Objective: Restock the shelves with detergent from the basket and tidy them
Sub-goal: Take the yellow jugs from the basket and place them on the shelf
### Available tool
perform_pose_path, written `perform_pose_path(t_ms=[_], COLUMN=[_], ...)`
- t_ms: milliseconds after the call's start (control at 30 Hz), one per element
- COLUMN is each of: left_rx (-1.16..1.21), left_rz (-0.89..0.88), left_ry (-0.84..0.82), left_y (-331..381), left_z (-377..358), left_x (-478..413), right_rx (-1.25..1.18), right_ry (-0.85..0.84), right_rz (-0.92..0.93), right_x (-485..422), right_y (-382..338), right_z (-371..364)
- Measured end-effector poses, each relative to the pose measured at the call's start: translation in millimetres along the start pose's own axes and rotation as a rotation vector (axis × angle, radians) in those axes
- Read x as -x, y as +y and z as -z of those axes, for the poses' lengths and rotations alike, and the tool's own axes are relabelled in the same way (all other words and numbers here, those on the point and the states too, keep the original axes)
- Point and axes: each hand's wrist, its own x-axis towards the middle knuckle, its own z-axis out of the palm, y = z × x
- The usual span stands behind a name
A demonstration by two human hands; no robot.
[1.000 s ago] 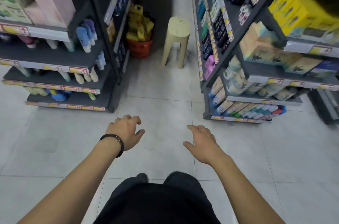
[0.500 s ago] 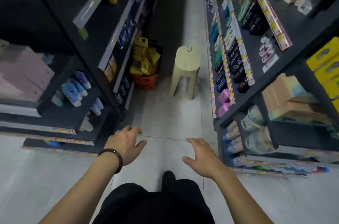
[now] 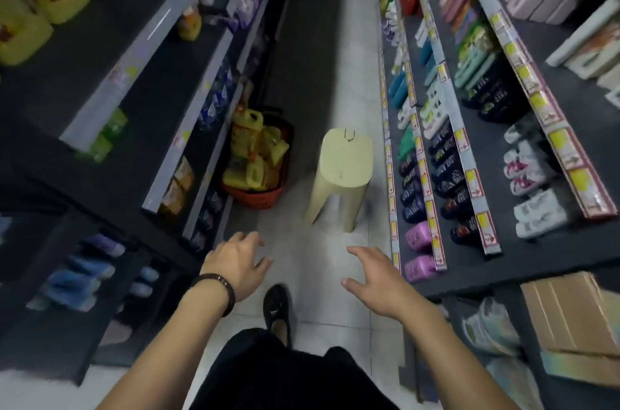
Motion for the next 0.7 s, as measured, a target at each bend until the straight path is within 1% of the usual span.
perform_pose_path(t_ms=[100,233,367,433,533,700], left_rx=[-0.006,-0.049,-0.047,-0.045,-0.034,0.092], left_rz=[-0.015,-0.027,-0.013,0.012,0.067,0.187], left_ry=[-0.023,-0.033,-0.05,-0.049,-0.037,0.026], left_y=[6,19,31,37,48,62], left_z=[27,59,78,86,102,132], left_x=[-56,-125,-175,-207,-249,-296], right_rx=[0.024,0.014,-0.086,-0.102,-0.056,0.005], right_ry=[-0.014,0.012,0.023,0.025,-0.028,-0.129], right_rz=[-0.008,-0.029,-0.039,-0.041,-0.015,0.064], right_x=[-50,-116,-167,-204,-260,-338], right_y=[-9,-17,-19,-14,-8,-21], right_z=[35,80,123,146,176,219])
